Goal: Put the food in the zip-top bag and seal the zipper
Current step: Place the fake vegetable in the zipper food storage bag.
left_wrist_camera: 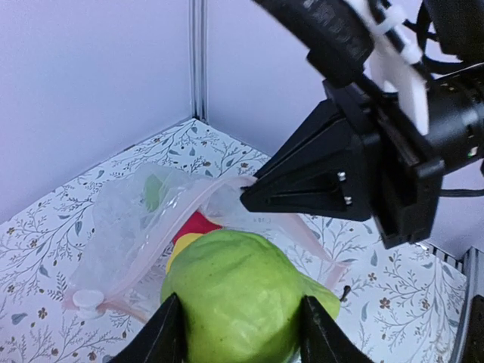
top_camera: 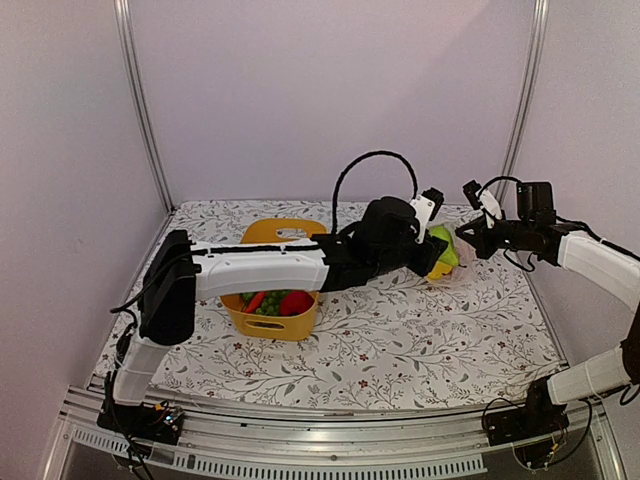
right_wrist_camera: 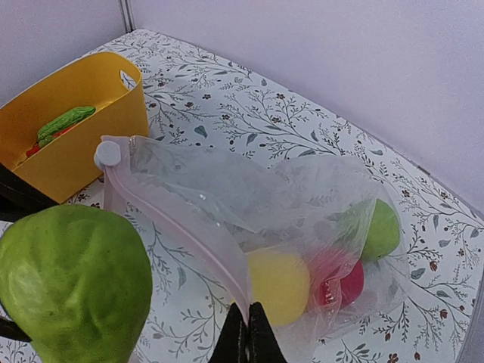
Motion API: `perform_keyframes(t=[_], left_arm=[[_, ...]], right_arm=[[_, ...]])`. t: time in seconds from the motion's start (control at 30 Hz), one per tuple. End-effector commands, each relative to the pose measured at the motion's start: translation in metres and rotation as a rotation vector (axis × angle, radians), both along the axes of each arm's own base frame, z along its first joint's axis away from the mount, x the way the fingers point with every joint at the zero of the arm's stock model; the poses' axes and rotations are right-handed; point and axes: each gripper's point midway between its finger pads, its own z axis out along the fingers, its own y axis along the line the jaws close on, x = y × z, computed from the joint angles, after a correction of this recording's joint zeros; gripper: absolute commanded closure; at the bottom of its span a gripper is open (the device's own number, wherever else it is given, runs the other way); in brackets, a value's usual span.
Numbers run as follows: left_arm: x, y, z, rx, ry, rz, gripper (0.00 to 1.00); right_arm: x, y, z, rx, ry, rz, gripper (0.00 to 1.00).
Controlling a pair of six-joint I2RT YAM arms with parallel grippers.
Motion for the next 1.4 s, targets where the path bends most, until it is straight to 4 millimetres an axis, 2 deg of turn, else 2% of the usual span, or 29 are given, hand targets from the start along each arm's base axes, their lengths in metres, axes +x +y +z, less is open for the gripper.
perform_keyframes(t=[0.0,0.07,0.17,0.27,0.37,0.5,0.6,0.7,0.8,0.87,1.03,1.17,1.3,1.37], left_arm=[[0.024,0.007,-0.028,0.052,-0.023,0.146,0.49],[0.040,0.012,-0.031,0.046,-0.028,0.221,0.35],[0.061,0.014,-0.025,0.025,-0.037,0.289,0.18],[0.064,0.012,-0.007,-0.007,-0.062,0.287,0.10],[0.047,0.009,0.019,-0.048,-0.084,0.230,0.10],[0.004,0.014,0.050,-0.107,-0.132,0.126,0.16],[-0.019,0.030,0.050,-0.099,-0.109,0.081,0.23],[-0.012,0.056,0.031,-0.114,0.040,0.171,0.30],[-0.009,0.067,0.005,-0.154,0.190,0.228,0.36],[-0.008,0.062,-0.012,-0.162,0.240,0.241,0.39],[0.002,0.041,-0.055,-0.137,0.338,0.285,0.39],[0.018,0.034,-0.083,-0.122,0.405,0.339,0.41],[0.038,0.037,-0.103,-0.134,0.438,0.398,0.49],[0.046,0.034,-0.109,-0.150,0.451,0.382,0.58]], right_arm=[[-0.001,-0.001,0.017,0.023,-0.026,-0.003,1.00],[-0.001,0.000,0.017,0.024,-0.024,-0.002,1.00],[0.000,0.000,0.016,0.024,-0.021,-0.003,1.00],[-0.001,-0.001,0.017,0.024,-0.023,-0.006,1.00],[0.000,-0.002,0.017,0.024,-0.024,-0.009,1.00],[0.000,-0.002,0.017,0.025,-0.023,-0.010,1.00],[0.000,-0.002,0.017,0.024,-0.023,-0.007,1.00],[-0.001,-0.002,0.017,0.025,-0.024,-0.003,1.00],[-0.001,-0.001,0.017,0.026,-0.023,0.000,1.00],[-0.001,-0.001,0.016,0.025,-0.022,0.001,1.00],[-0.001,-0.001,0.015,0.024,-0.020,0.000,1.00],[-0.001,-0.001,0.015,0.024,-0.019,0.001,1.00],[-0.001,-0.001,0.014,0.024,-0.015,0.002,1.00],[-0.001,-0.001,0.014,0.024,-0.015,0.003,1.00]])
